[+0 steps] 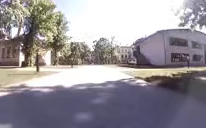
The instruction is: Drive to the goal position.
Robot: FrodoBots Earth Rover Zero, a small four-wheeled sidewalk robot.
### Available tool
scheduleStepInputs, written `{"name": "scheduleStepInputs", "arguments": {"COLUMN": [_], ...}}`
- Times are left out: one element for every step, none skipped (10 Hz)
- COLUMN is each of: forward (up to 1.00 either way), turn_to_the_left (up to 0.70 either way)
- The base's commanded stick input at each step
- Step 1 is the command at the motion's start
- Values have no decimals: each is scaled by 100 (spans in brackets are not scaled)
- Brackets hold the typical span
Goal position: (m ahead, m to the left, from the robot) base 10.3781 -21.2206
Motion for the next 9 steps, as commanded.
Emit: {"name": "scheduleStepInputs", "arguments": {"forward": [45,45,45,45,45,45,45,45,45], "turn_to_the_left": [0,0,0,0,0,0,0,0,0]}}
